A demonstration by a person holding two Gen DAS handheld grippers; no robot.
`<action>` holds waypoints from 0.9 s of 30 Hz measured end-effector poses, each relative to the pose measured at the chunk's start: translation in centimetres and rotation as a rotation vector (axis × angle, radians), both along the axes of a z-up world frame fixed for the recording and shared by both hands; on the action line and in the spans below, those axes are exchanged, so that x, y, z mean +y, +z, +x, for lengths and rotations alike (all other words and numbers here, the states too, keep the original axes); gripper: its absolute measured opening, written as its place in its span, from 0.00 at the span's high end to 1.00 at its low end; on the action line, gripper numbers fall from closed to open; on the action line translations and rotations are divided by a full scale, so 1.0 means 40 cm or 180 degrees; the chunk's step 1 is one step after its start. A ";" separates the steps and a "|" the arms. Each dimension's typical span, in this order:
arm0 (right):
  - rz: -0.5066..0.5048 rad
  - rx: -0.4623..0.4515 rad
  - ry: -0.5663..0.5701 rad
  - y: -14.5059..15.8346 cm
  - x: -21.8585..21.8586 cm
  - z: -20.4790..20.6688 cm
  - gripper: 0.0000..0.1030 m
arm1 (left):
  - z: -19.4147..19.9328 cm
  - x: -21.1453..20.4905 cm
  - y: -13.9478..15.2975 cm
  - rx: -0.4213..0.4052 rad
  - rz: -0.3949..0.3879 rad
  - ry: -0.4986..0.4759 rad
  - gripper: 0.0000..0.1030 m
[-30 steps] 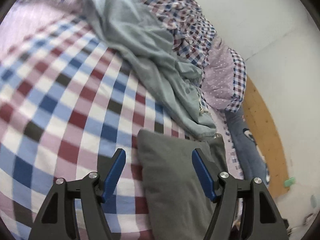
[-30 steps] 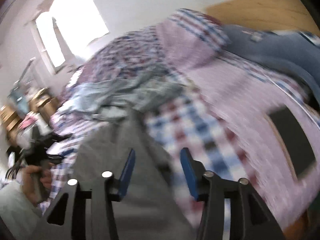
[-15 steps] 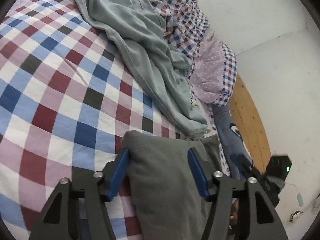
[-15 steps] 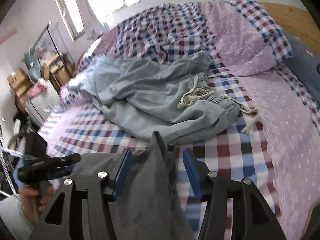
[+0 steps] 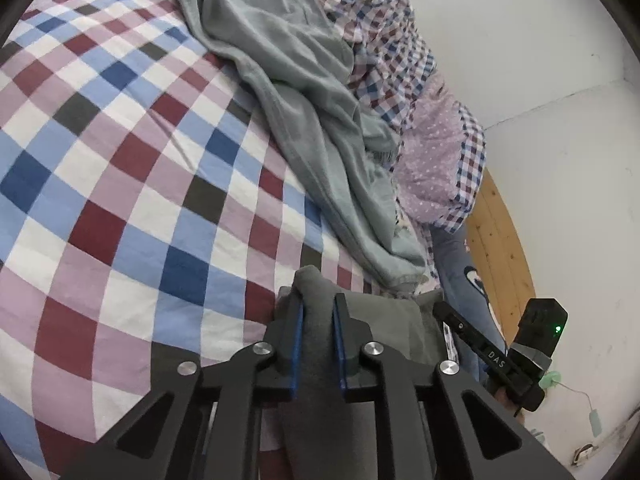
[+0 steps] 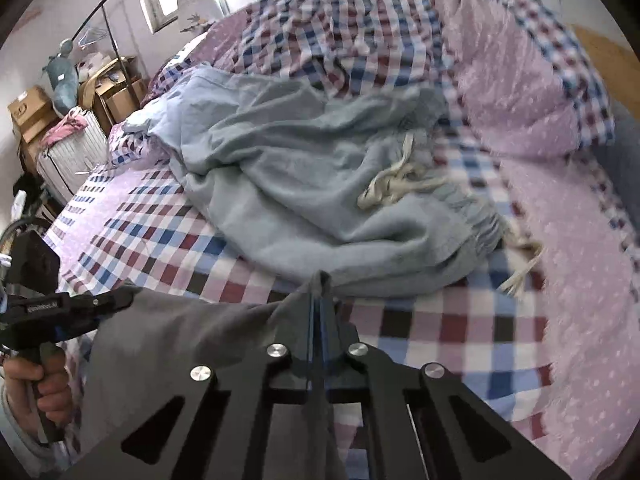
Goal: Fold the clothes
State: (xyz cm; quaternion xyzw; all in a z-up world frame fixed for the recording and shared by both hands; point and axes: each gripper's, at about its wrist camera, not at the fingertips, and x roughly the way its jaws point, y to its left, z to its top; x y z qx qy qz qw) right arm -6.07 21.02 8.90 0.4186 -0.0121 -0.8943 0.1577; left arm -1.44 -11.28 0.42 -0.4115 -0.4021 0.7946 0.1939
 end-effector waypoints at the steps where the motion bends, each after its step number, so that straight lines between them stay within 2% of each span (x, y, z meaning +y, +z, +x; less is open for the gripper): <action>1: -0.0007 0.0058 -0.0014 0.013 0.004 0.003 1.00 | 0.009 -0.004 0.006 0.0058 -0.0001 0.0063 0.90; 4: -0.0089 0.0204 -0.0084 0.048 0.019 0.014 1.00 | 0.036 -0.014 0.020 0.0250 -0.0023 0.0222 0.91; 6: -0.0098 0.0212 -0.0111 0.047 0.022 0.009 1.00 | 0.038 -0.019 0.009 0.0231 -0.0037 0.0268 0.91; 9: 0.0045 0.0058 -0.0186 -0.006 0.018 -0.022 1.00 | 0.035 -0.029 -0.030 0.0096 -0.0034 0.0303 0.90; 13: 0.0453 -0.0200 -0.0456 -0.095 0.019 -0.062 0.99 | 0.032 -0.023 -0.029 0.0058 -0.0231 0.0272 0.87; 15: 0.0444 -0.0276 -0.0579 -0.101 0.033 -0.060 0.97 | 0.035 -0.020 -0.017 0.0058 -0.0399 0.0311 0.81; 16: 0.0417 -0.0200 -0.0603 -0.085 0.035 -0.048 0.96 | 0.037 -0.024 -0.009 0.0064 -0.0464 0.0358 0.80; 18: 0.0367 -0.0047 -0.0643 -0.052 0.037 -0.022 0.96 | 0.041 -0.035 0.008 0.0079 -0.0583 0.0462 0.69; 20: 0.0229 0.0124 -0.0602 -0.005 0.019 0.008 0.90 | 0.040 -0.038 0.029 0.0122 -0.0667 0.0529 0.60; 21: 0.0125 0.0184 -0.0557 0.013 0.008 0.019 0.72 | 0.035 -0.035 0.045 0.0171 -0.0687 0.0527 0.52; 22: 0.0038 0.0238 -0.0504 0.027 -0.008 0.028 0.50 | 0.037 -0.026 0.066 0.0240 -0.0754 0.0507 0.48; 24: -0.0081 0.0325 -0.0373 0.039 -0.053 0.039 0.41 | 0.042 0.003 0.108 0.0379 -0.0904 0.0443 0.34; 27: -0.0217 0.0436 -0.0179 0.052 -0.121 0.050 0.36 | 0.038 0.065 0.156 0.0539 -0.1084 0.0308 0.29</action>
